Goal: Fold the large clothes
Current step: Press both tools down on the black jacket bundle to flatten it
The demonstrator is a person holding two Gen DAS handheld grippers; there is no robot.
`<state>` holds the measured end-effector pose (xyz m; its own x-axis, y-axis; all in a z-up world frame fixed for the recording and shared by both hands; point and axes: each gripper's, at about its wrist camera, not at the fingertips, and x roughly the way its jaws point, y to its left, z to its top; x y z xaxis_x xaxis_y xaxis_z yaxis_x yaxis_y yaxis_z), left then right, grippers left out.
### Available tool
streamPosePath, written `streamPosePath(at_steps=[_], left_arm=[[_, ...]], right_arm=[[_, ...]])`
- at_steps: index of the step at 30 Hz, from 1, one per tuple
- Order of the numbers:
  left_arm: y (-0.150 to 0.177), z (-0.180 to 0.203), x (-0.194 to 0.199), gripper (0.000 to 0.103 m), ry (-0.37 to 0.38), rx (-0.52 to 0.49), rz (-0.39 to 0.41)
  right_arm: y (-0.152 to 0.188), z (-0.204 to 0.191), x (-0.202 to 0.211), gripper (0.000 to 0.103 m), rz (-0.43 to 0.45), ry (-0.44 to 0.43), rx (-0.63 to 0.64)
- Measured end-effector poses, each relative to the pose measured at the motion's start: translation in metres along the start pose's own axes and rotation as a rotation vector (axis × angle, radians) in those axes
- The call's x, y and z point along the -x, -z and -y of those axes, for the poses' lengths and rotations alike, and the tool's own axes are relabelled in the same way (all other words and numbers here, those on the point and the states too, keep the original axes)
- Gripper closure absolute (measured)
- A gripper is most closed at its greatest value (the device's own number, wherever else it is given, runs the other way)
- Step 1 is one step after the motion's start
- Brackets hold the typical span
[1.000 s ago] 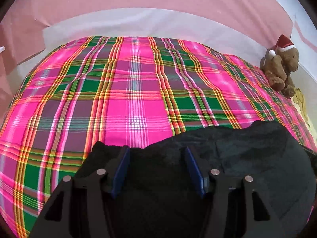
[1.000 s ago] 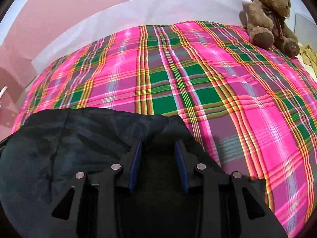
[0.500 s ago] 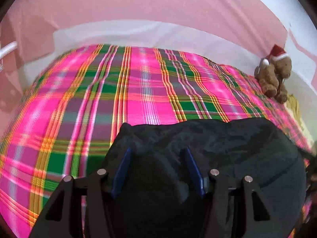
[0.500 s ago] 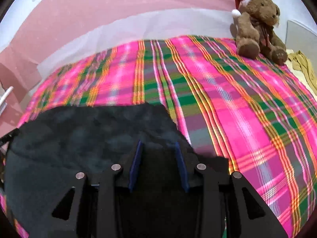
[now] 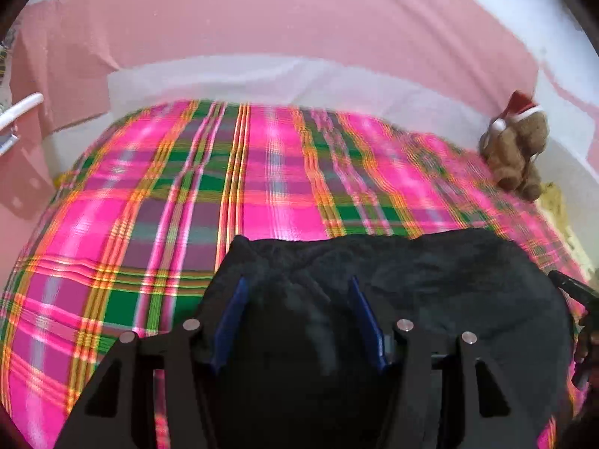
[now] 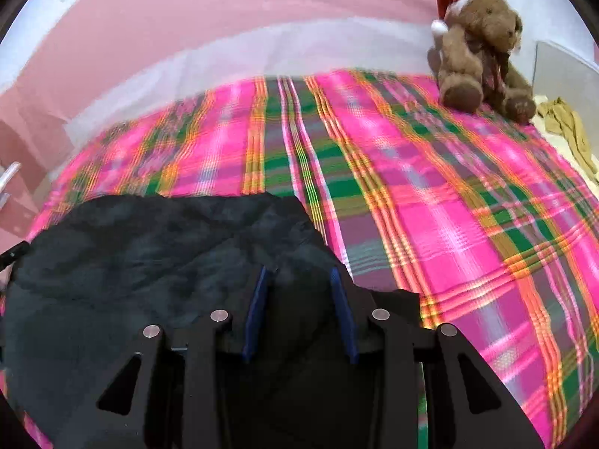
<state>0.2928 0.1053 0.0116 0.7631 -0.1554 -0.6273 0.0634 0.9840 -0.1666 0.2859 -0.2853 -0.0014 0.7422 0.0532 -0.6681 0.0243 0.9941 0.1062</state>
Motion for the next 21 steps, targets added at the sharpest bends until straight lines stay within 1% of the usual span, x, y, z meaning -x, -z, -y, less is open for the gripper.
streamPosePath(at_steps=[1, 3, 5, 8, 10, 11, 15, 17, 19, 21], left_arm=[[0.003, -0.001, 0.010, 0.044, 0.011, -0.004, 0.018], [0.015, -0.003, 0.028, 0.044, 0.029, -0.003, 0.043], [0.031, -0.008, 0.032, 0.044, 0.038, 0.016, 0.038], [0.054, -0.016, 0.016, 0.044, 0.016, 0.037, -0.007], [0.057, -0.015, 0.011, 0.043, 0.008, 0.029, 0.012], [0.057, -0.013, 0.009, 0.043, -0.003, 0.020, 0.015], [0.058, -0.011, 0.007, 0.043, -0.010, 0.018, 0.004], [0.056, -0.010, 0.015, 0.044, -0.023, 0.022, -0.010], [0.057, -0.007, 0.035, 0.044, -0.003, 0.029, 0.006], [0.064, -0.003, 0.059, 0.044, 0.024, 0.018, 0.035]], right_arm=[[0.002, 0.001, 0.016, 0.067, 0.019, -0.005, 0.006], [0.010, 0.002, 0.034, 0.067, 0.038, -0.019, 0.016], [0.026, 0.004, 0.047, 0.067, 0.048, -0.042, 0.015], [0.050, 0.009, 0.037, 0.067, 0.003, -0.026, 0.011], [0.056, 0.014, 0.027, 0.067, -0.005, -0.032, -0.003], [0.056, 0.013, 0.024, 0.067, -0.008, -0.019, 0.001], [0.057, 0.010, 0.011, 0.067, -0.021, 0.008, 0.010], [0.054, 0.011, 0.016, 0.067, -0.030, 0.019, -0.008], [0.052, 0.011, 0.036, 0.067, -0.020, 0.033, -0.021], [0.055, 0.010, 0.058, 0.067, 0.008, 0.003, -0.016]])
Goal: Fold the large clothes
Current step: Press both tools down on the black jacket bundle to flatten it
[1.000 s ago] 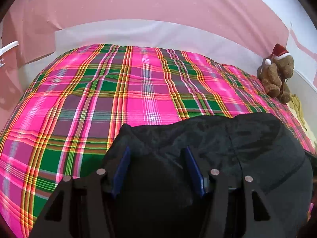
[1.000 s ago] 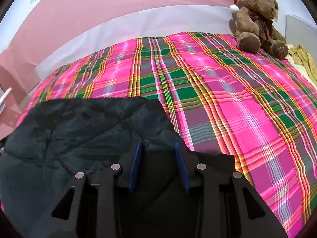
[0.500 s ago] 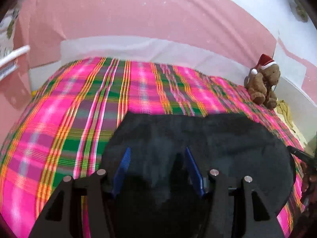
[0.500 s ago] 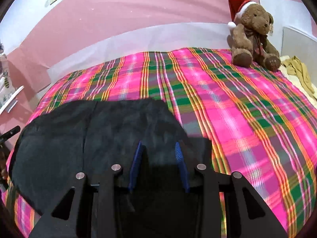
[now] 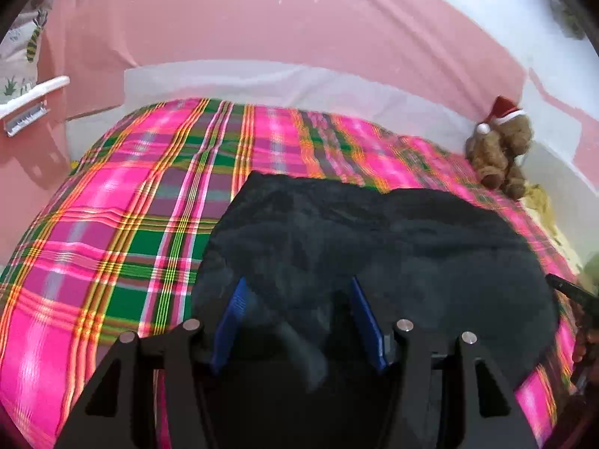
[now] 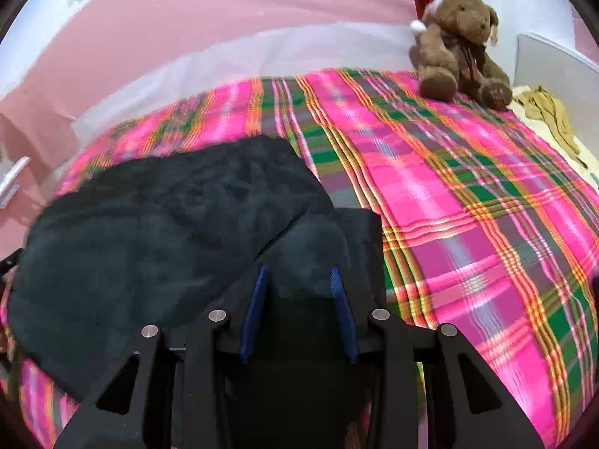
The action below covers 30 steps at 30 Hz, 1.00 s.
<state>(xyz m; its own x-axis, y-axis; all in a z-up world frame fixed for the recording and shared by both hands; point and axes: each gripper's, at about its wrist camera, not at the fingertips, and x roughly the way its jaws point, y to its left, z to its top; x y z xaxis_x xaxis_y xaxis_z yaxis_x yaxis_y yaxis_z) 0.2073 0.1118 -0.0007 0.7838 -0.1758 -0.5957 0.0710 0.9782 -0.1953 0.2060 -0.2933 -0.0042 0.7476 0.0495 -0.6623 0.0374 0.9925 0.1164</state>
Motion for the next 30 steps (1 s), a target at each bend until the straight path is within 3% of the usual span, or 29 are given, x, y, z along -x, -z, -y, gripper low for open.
streamPosePath(at_steps=[4, 10, 18, 23, 30], left_arm=[[0.022, 0.004, 0.021, 0.045, 0.017, -0.006, 0.003], [0.049, -0.005, 0.001, 0.045, -0.014, 0.053, -0.046], [0.048, 0.001, 0.009, 0.045, -0.049, 0.071, -0.051], [0.045, 0.010, 0.038, 0.045, -0.056, 0.055, -0.040], [0.027, 0.025, 0.033, 0.045, -0.104, 0.036, -0.056]], right_arm=[[0.024, 0.002, 0.034, 0.067, 0.008, -0.024, 0.005], [0.049, 0.010, 0.009, 0.065, -0.089, -0.004, -0.036], [0.049, 0.012, 0.009, 0.063, -0.097, 0.005, -0.034], [0.049, 0.009, 0.043, 0.063, -0.029, -0.004, -0.025], [0.038, -0.005, 0.050, 0.062, 0.006, -0.035, 0.021]])
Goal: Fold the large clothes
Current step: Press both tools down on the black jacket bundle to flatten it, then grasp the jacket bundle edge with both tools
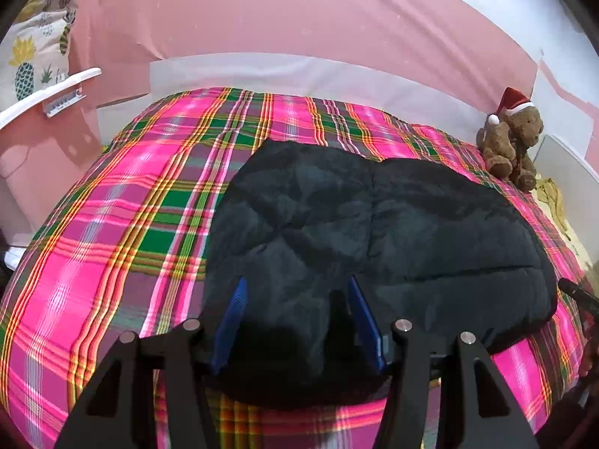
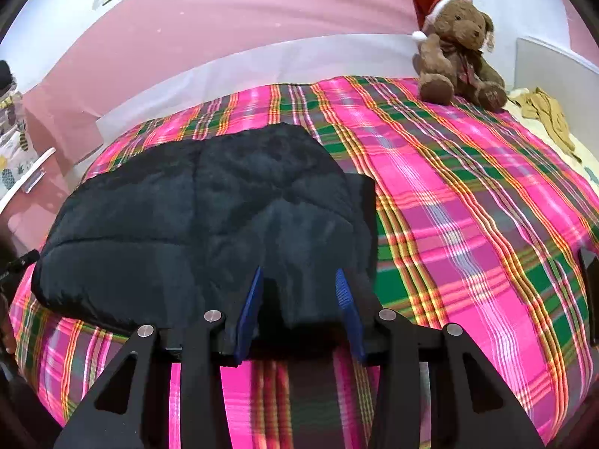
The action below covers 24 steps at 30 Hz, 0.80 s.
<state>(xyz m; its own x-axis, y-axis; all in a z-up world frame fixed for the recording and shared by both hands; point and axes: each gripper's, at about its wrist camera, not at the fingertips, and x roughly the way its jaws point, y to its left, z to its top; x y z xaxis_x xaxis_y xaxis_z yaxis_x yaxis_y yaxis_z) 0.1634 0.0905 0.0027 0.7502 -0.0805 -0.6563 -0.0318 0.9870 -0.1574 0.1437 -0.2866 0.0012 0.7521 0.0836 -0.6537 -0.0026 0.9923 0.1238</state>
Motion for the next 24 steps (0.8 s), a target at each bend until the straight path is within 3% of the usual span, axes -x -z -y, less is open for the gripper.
streamPosePath(at_steps=[7, 12, 24], left_arm=[[-0.023, 0.020, -0.023, 0.045, -0.027, -0.051, -0.003], [-0.018, 0.018, -0.046, 0.045, -0.032, -0.049, -0.058], [-0.047, 0.025, -0.038, 0.045, -0.027, -0.075, 0.001]], right_arm=[[-0.023, -0.013, -0.022, 0.062, 0.005, -0.011, 0.029], [-0.022, -0.009, -0.054, 0.061, -0.069, 0.009, 0.036], [-0.051, -0.017, -0.040, 0.061, -0.005, -0.013, 0.047]])
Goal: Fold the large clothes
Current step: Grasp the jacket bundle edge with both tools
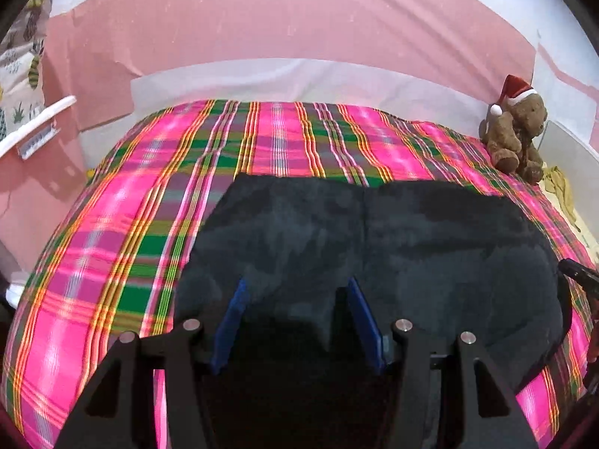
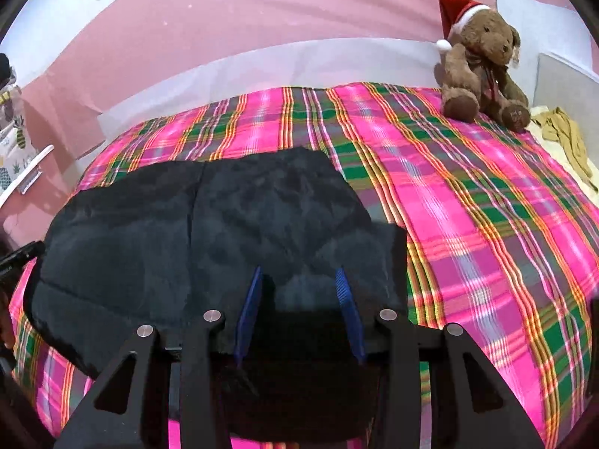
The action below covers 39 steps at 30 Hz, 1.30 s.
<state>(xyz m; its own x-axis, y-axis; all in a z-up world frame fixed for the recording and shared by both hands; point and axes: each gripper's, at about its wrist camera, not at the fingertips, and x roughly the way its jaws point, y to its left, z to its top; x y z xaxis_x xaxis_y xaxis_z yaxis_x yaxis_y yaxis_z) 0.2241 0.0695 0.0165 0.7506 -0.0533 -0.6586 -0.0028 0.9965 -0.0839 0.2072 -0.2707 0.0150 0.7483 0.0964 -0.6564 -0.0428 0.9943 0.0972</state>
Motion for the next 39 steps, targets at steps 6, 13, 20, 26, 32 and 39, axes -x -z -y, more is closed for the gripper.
streamPosePath(at_steps=[6, 13, 20, 26, 32, 39], left_arm=[[-0.011, 0.000, -0.049, 0.044, -0.028, -0.037, -0.074], [-0.002, 0.006, -0.063, 0.044, -0.029, -0.074, -0.084], [-0.002, 0.006, -0.062, 0.044, -0.033, -0.076, -0.079], [-0.006, 0.003, -0.046, 0.044, -0.022, -0.079, -0.077], [-0.009, -0.003, -0.028, 0.044, -0.022, -0.084, -0.050], [-0.003, -0.018, -0.025, 0.044, -0.056, -0.085, -0.044]], right_arm=[[-0.016, 0.000, -0.035, 0.061, -0.056, 0.031, 0.014], [-0.003, 0.006, -0.064, 0.061, -0.120, 0.056, 0.027], [-0.002, 0.006, -0.064, 0.061, -0.119, 0.065, 0.025], [-0.008, 0.008, -0.039, 0.058, -0.072, 0.064, 0.004], [-0.011, 0.015, -0.011, 0.050, -0.025, 0.033, -0.036], [0.004, 0.021, -0.008, 0.050, -0.041, 0.023, -0.045]])
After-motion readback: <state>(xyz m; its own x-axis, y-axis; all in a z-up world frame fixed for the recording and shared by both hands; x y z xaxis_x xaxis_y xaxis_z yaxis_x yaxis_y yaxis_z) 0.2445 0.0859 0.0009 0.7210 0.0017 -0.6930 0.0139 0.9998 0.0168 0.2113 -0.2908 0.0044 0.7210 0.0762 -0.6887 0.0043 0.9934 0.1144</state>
